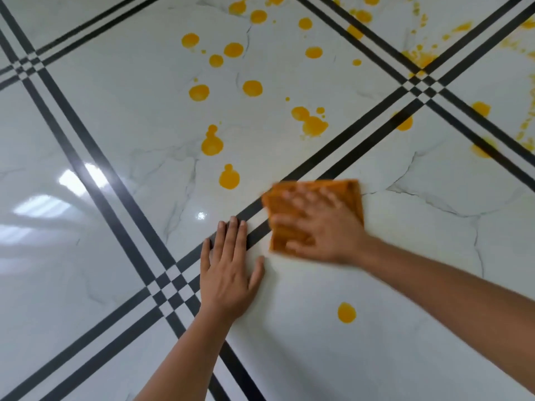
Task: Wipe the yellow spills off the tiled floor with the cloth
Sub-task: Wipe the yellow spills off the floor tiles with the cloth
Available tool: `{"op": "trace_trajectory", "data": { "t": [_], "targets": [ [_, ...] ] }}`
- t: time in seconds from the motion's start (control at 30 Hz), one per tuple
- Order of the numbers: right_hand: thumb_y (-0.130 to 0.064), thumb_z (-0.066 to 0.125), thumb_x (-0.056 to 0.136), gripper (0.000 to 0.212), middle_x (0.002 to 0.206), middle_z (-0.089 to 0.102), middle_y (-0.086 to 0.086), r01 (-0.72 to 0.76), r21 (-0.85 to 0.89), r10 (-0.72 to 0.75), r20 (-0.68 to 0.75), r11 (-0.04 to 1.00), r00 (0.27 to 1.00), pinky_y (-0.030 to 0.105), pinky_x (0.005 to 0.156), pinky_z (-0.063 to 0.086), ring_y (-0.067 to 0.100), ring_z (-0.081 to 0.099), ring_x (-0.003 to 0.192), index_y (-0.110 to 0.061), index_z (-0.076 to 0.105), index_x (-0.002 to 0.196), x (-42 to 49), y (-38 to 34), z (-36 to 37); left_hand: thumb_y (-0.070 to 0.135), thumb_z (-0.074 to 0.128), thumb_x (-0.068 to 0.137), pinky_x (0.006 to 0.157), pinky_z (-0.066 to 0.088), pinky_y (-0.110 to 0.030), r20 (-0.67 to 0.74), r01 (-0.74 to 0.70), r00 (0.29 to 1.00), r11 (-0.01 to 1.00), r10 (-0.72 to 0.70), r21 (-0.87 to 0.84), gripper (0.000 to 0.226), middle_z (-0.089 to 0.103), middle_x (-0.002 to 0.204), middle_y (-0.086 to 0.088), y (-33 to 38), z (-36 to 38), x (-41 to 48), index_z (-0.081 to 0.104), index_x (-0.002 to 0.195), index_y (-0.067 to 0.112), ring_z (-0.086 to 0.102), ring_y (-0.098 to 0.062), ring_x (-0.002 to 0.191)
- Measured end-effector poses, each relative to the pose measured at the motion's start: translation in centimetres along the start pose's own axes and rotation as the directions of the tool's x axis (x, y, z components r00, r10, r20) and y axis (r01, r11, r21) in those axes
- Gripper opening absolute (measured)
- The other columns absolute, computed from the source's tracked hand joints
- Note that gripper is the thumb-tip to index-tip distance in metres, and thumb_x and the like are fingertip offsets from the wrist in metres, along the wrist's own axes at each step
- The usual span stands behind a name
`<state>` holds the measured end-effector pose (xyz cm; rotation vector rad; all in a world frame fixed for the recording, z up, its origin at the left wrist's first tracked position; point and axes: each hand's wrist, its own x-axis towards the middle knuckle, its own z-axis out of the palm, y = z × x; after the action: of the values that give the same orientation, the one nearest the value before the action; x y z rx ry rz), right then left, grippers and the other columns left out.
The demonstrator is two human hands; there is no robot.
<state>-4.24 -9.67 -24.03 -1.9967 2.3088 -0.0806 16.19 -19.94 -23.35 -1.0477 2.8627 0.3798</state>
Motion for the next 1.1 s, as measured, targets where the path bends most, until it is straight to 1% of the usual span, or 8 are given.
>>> {"op": "trace_trajectory", "data": {
  "t": [0.13, 0.3, 0.47, 0.67, 0.77, 0.83, 1.0, 1.1],
  "targets": [
    [-0.062, 0.026, 0.086, 0.060, 0.154, 0.026, 0.008, -0.590, 0.077, 0.594, -0.039, 0.804, 0.804, 0.055, 0.109, 0.020, 0.033, 0.021, 0.142, -0.038, 0.036, 0.140, 0.9, 0.6, -0.8, 0.049, 0.017, 0.091, 0.113, -0.009, -0.033, 0.001, 0.005, 1.000, 0.999, -0.005, -0.032, 0.066, 0.005, 0.154, 0.000, 1.2, 0.2, -0.2, 0.014, 0.147, 0.014, -0.003, -0.014, 0.142],
    [-0.066, 0.036, 0.080, 0.062, 0.151, 0.034, 0.006, -0.072, 0.031, 0.072, 0.003, 0.997, 0.997, 0.051, 0.107, 0.024, 0.030, 0.031, 0.138, -0.044, 0.034, 0.137, -6.1, -2.4, 0.2, 0.046, 0.021, 0.091, 0.113, -0.006, -0.034, 0.004, -0.041, 0.999, 0.998, 0.041, -0.050, 0.065, 0.006, 0.153, -0.001, 1.7, 0.3, -0.5, 0.012, 0.147, 0.014, -0.004, -0.012, 0.141],
    [-0.070, 0.030, 0.080, 0.068, 0.154, 0.026, 0.007, -0.590, 0.056, 0.591, 0.006, 0.805, 0.807, 0.056, 0.108, 0.020, 0.033, 0.022, 0.142, -0.041, 0.031, 0.141, -5.0, 0.3, -0.8, 0.045, 0.024, 0.092, 0.113, -0.003, -0.036, 0.035, -0.122, 0.992, 0.992, 0.122, -0.016, 0.064, 0.012, 0.153, -0.004, 3.0, 1.0, -1.9, 0.015, 0.146, 0.013, 0.003, -0.016, 0.141],
    [-0.074, 0.037, 0.073, 0.071, 0.153, 0.026, 0.005, -0.069, -0.015, 0.070, 0.053, 0.997, 0.996, 0.050, 0.107, 0.015, 0.028, 0.020, 0.140, -0.047, 0.031, 0.138, -13.0, -2.9, 0.4, 0.047, 0.023, 0.092, 0.113, -0.002, -0.037, 0.052, -0.176, 0.983, 0.984, 0.178, -0.041, 0.065, 0.010, 0.153, -0.005, 4.5, 1.7, -3.2, 0.009, 0.147, 0.015, 0.002, -0.017, 0.141],
    [-0.074, 0.032, 0.076, 0.072, 0.154, 0.027, 0.007, -0.504, -0.006, 0.504, 0.028, 0.863, 0.863, 0.049, 0.107, 0.013, 0.031, 0.022, 0.141, -0.044, 0.025, 0.141, -11.5, 0.4, -0.4, 0.046, 0.023, 0.092, 0.112, -0.001, -0.037, 0.068, -0.197, 0.978, 0.980, 0.198, -0.018, 0.064, 0.015, 0.153, -0.006, 5.5, 1.9, -3.7, 0.014, 0.146, 0.014, 0.009, -0.021, 0.141],
    [-0.074, 0.031, 0.077, 0.073, 0.154, 0.025, 0.009, -0.601, 0.032, 0.601, 0.016, 0.798, 0.799, 0.052, 0.107, 0.013, 0.034, 0.021, 0.141, -0.042, 0.026, 0.143, -11.5, -0.8, -0.4, 0.047, 0.021, 0.093, 0.112, -0.001, -0.037, 0.071, -0.209, 0.975, 0.978, 0.209, -0.008, 0.063, 0.017, 0.152, -0.006, 6.2, 2.0, -3.7, 0.017, 0.146, 0.013, 0.011, -0.021, 0.141],
    [-0.074, 0.028, 0.079, 0.069, 0.152, 0.030, 0.004, -0.089, -0.030, 0.090, 0.061, 0.996, 0.994, 0.052, 0.106, 0.020, 0.027, 0.019, 0.139, -0.049, 0.019, 0.143, -17.9, 0.4, 0.1, 0.046, 0.024, 0.092, 0.111, 0.005, -0.039, 0.052, -0.240, 0.969, 0.970, 0.241, -0.026, 0.063, 0.022, 0.152, -0.008, 7.9, 2.1, -2.8, 0.018, 0.145, 0.013, 0.014, -0.021, 0.140],
    [-0.071, 0.025, 0.082, 0.067, 0.153, 0.029, 0.005, -0.624, 0.029, 0.624, 0.017, 0.781, 0.781, 0.057, 0.107, 0.024, 0.028, 0.021, 0.141, -0.047, 0.017, 0.144, -16.4, 4.7, -1.1, 0.043, 0.028, 0.090, 0.110, 0.009, -0.040, 0.056, -0.278, 0.959, 0.960, 0.279, -0.025, 0.063, 0.028, 0.151, -0.009, 9.5, 2.2, -2.1, 0.023, 0.144, 0.012, 0.018, -0.022, 0.140]
  ]
}}
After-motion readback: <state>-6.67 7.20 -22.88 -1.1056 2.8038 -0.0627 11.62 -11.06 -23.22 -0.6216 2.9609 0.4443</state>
